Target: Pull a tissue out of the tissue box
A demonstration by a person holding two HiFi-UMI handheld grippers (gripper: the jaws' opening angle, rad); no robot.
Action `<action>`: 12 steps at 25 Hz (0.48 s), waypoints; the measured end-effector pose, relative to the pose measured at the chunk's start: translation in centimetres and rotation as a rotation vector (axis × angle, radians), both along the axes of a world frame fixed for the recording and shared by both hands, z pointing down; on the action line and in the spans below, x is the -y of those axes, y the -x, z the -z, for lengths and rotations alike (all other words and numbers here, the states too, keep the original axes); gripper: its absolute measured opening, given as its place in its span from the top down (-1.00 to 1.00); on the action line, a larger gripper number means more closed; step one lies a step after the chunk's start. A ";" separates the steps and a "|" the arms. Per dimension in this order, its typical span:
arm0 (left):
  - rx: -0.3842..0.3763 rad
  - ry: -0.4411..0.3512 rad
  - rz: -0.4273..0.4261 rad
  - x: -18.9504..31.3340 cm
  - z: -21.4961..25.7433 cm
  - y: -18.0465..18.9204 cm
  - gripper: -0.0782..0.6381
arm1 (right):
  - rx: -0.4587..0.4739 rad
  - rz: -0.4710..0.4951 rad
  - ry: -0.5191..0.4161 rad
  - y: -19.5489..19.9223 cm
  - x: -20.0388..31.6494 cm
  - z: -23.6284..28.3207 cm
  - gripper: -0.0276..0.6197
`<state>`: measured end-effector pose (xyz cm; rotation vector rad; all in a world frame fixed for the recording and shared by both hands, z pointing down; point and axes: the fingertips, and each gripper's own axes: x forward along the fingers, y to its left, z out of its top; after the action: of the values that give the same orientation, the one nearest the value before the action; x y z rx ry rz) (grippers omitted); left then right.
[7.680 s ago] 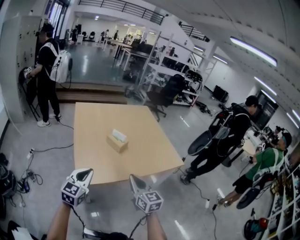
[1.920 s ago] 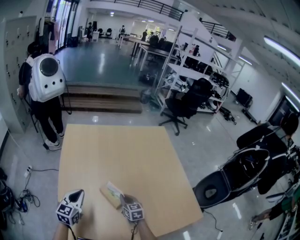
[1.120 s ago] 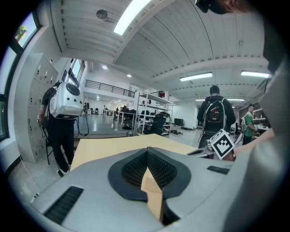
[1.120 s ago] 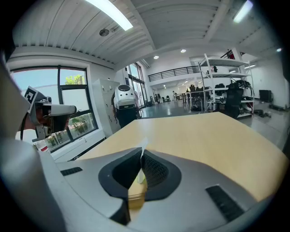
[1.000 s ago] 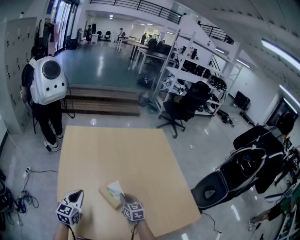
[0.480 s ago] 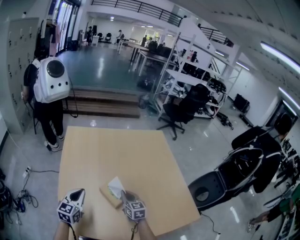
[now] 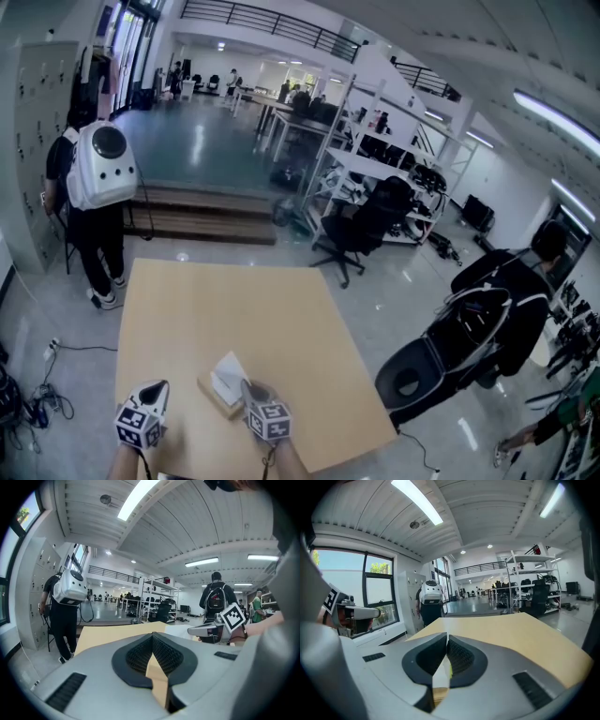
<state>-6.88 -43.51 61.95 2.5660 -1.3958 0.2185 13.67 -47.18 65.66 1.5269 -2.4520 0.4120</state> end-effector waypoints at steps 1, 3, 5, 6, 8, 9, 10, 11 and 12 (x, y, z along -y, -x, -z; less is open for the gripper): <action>0.000 -0.001 0.000 -0.1 0.1 0.0 0.76 | 0.000 -0.003 -0.003 -0.1 0.0 0.3 0.90; -0.002 -0.001 0.005 -0.3 0.3 0.2 0.76 | 0.005 -0.007 -0.011 -0.1 0.0 0.9 0.90; -0.003 -0.002 0.010 -0.5 0.4 0.3 0.76 | 0.008 -0.010 -0.024 -0.3 -0.1 1.7 0.90; -0.002 -0.003 0.012 -0.6 0.6 0.2 0.76 | 0.009 -0.010 -0.032 -0.5 -0.1 2.2 0.90; -0.001 -0.005 0.013 -0.9 1.1 -0.1 0.76 | 0.010 -0.010 -0.054 -0.9 -0.3 3.7 0.90; -0.001 -0.006 0.014 -1.0 1.2 -0.3 0.76 | 0.011 -0.009 -0.067 -1.1 -0.3 4.4 0.90; -0.001 -0.008 0.017 -1.1 1.3 -0.3 0.76 | 0.013 -0.009 -0.081 -1.2 -0.3 5.0 0.90; -0.002 -0.010 0.020 -1.1 1.2 -0.3 0.76 | 0.013 -0.007 -0.092 -1.2 -0.3 5.4 0.90; -0.004 -0.013 0.023 -1.2 1.2 -0.2 0.76 | 0.010 -0.006 -0.100 -1.1 -0.2 5.7 0.90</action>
<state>-6.71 -42.35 60.77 2.5580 -1.4300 0.2012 14.82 -46.96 59.98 1.5749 -2.5115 0.3029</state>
